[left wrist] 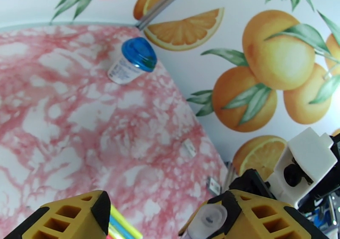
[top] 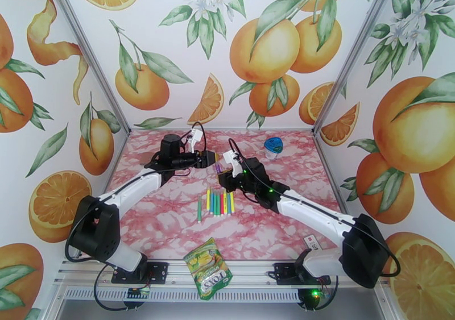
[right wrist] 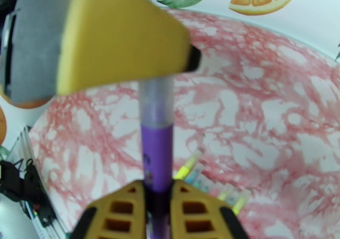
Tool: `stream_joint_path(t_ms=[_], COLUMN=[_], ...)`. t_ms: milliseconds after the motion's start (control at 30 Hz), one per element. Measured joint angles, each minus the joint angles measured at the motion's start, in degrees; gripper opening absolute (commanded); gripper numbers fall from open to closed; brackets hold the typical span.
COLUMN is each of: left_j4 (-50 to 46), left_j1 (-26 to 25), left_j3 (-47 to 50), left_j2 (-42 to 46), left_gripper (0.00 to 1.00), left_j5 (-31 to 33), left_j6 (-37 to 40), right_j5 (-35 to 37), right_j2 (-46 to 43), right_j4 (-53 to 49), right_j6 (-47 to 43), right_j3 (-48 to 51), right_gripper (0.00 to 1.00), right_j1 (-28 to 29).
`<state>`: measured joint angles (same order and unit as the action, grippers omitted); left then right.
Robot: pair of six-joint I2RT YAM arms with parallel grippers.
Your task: Open the pen caps
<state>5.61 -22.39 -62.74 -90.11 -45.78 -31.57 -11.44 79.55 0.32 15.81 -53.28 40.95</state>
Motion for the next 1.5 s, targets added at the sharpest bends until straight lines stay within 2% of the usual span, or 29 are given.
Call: stream_joint_path(t_ms=[367,700,833,867,967,1067,1200,1500], left_j4=[0.5,0.6,0.6,0.6,0.6,0.6,0.5,0.4], left_j1=[-0.7,-0.7,-0.5,-0.5,-0.6,-0.7,-0.7,-0.7], left_j3=[-1.2,-1.3,-1.4,-1.4,-1.5,-1.6,-1.9,-2.4], left_j2=[-0.4,-0.9,-1.0,-1.0,-1.0,-1.0,-1.0,-1.0], left_gripper=[0.44,0.20,0.15,0.13,0.08,0.03,0.00,0.00], left_j5=[-2.4,-2.6,-2.2,-2.3,-2.4,-2.9,-3.4,-3.5], left_j6=[-1.0,-0.9,-0.4,-0.4,-0.4,-0.5,-1.0,-1.1], right_j5=[-0.9,-0.9,-0.9,-0.9,-0.8,-0.5,-0.6,-0.6], right_j2=[2.4,2.4,2.4,2.4,2.4,2.4,3.3,4.5], right_j4=[0.1,1.5,1.6,1.7,1.9,2.3,2.4,3.0], right_j6=[-0.3,-0.3,-0.3,-0.3,-0.3,-0.5,-0.4,-0.2], right_j3=[-0.6,-0.6,-0.6,-0.6,-0.6,-0.6,-1.2,-1.5], right_gripper=[0.16,0.16,0.16,0.19,0.38,0.43,0.43,0.29], right_j1=[0.3,0.3,0.3,0.3,0.3,0.3,0.3,0.3])
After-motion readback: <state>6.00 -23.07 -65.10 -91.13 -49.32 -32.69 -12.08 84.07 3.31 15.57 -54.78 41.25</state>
